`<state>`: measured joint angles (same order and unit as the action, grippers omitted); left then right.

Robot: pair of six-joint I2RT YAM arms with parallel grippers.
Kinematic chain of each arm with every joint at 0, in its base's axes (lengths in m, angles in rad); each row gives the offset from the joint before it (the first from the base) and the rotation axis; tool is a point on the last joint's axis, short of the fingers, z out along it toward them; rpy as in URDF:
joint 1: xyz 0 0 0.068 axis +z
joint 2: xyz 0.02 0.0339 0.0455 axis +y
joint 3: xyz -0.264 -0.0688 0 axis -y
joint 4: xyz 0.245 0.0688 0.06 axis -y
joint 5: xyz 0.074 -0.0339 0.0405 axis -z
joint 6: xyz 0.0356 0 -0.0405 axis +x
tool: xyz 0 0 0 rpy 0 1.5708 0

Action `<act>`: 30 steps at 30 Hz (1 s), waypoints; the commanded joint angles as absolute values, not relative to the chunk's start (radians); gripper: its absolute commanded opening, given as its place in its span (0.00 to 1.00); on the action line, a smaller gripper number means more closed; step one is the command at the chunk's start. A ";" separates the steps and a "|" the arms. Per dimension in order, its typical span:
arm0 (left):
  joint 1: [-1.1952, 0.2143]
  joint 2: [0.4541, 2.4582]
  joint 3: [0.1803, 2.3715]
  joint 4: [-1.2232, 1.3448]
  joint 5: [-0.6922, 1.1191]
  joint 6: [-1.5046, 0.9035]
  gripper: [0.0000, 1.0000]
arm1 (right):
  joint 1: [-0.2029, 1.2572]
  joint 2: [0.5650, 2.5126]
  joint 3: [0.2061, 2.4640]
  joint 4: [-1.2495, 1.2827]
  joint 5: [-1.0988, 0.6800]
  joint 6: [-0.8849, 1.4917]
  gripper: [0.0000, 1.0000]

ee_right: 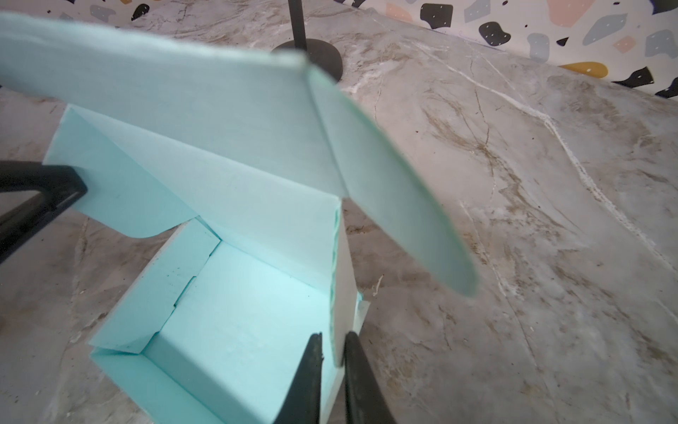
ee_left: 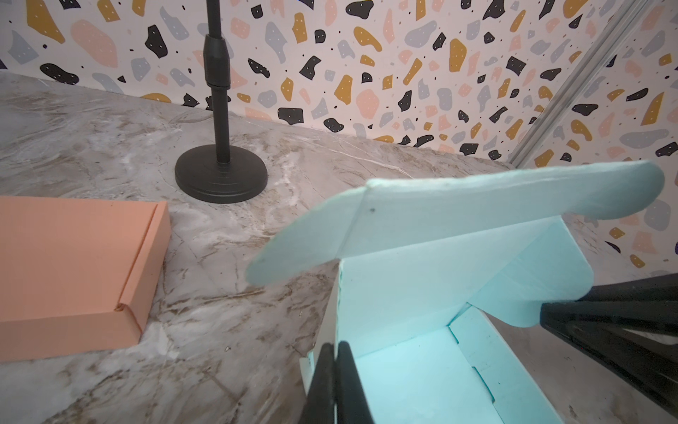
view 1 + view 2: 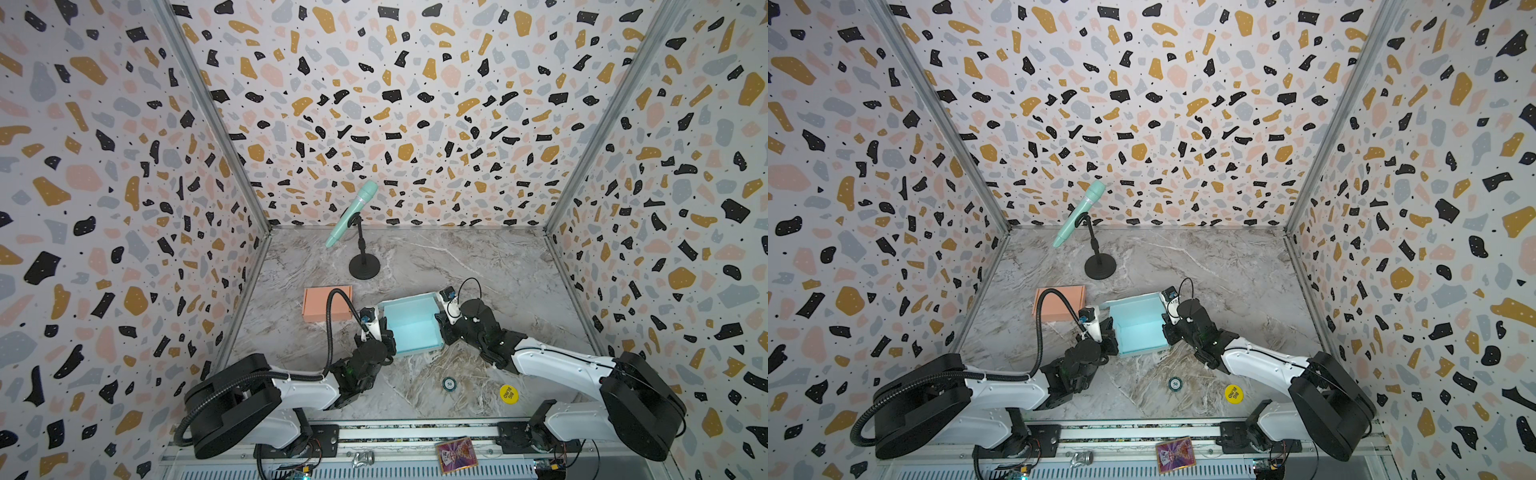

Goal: Assemble paper box
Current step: Fold the lid at the center of the table.

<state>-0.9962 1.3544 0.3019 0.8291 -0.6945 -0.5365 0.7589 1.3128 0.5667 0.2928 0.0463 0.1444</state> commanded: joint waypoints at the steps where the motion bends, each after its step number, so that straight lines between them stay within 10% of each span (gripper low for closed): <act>1: -1.006 1.361 0.346 0.896 -0.707 -0.546 0.00 | 0.775 1.319 0.580 0.308 0.048 0.128 0.15; 30: -1.139 1.570 0.217 1.164 -0.876 -0.581 0.00 | 0.847 1.257 0.417 0.390 0.081 0.139 0.14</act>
<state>-1.1168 1.5436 0.2440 1.1366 -0.8589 -0.5674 0.8364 1.2877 0.4393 0.3698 0.0967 0.1329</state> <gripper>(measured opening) 0.047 0.143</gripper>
